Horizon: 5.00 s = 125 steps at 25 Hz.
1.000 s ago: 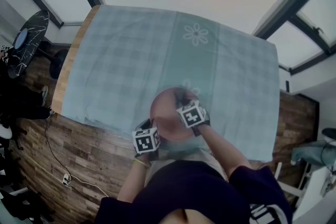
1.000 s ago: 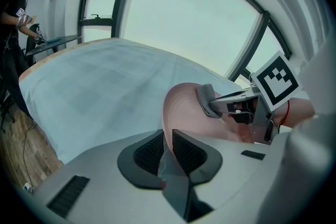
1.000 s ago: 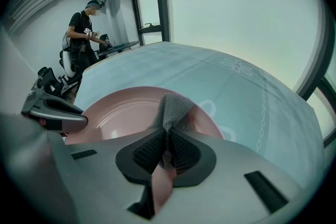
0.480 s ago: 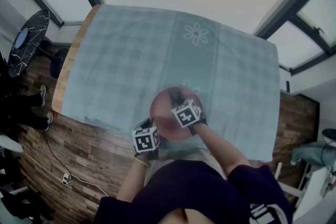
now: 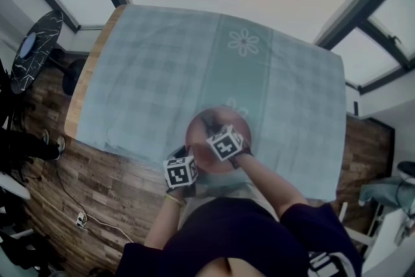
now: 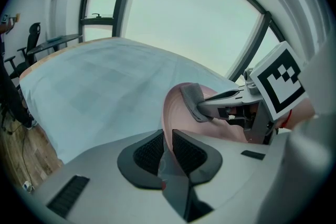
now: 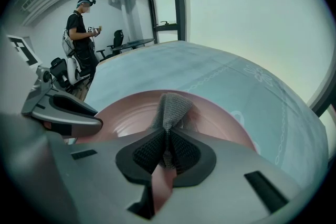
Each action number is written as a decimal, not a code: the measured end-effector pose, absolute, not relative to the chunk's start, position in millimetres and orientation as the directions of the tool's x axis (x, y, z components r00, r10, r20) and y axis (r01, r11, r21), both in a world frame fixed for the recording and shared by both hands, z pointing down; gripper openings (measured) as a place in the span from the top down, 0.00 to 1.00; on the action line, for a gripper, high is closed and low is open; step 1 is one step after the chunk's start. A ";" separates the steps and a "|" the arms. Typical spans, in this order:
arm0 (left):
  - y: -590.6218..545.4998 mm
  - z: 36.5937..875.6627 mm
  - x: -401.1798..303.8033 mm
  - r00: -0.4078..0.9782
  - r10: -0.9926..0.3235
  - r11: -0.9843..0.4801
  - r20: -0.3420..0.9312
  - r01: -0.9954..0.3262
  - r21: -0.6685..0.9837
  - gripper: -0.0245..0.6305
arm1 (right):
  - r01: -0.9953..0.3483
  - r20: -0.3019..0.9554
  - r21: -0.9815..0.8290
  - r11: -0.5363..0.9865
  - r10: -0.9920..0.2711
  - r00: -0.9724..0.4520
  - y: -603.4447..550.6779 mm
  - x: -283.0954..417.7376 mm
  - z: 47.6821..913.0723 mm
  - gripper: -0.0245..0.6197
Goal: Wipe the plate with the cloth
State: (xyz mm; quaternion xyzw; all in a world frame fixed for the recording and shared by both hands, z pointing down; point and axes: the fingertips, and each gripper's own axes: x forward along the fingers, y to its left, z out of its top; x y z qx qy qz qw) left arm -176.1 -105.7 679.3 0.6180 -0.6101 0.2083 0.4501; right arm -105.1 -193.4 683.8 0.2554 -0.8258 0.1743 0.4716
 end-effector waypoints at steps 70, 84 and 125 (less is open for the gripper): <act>-107.2 678.7 -175.2 0.175 -0.577 0.151 0.798 -0.937 0.314 0.87 | -0.514 0.850 -0.130 0.848 -0.172 -0.498 -175.8 -71.6 647.4 0.91; -107.7 677.4 -174.7 0.175 -0.576 0.151 0.799 -0.937 0.315 0.87 | -0.541 0.910 0.027 0.840 -0.245 -0.335 -212.2 -43.2 674.9 0.91; -105.9 680.9 -172.8 0.134 -0.581 0.195 0.802 -0.935 0.298 0.87 | -0.392 0.918 -0.146 0.908 -0.023 -0.396 -116.2 -61.7 683.1 0.91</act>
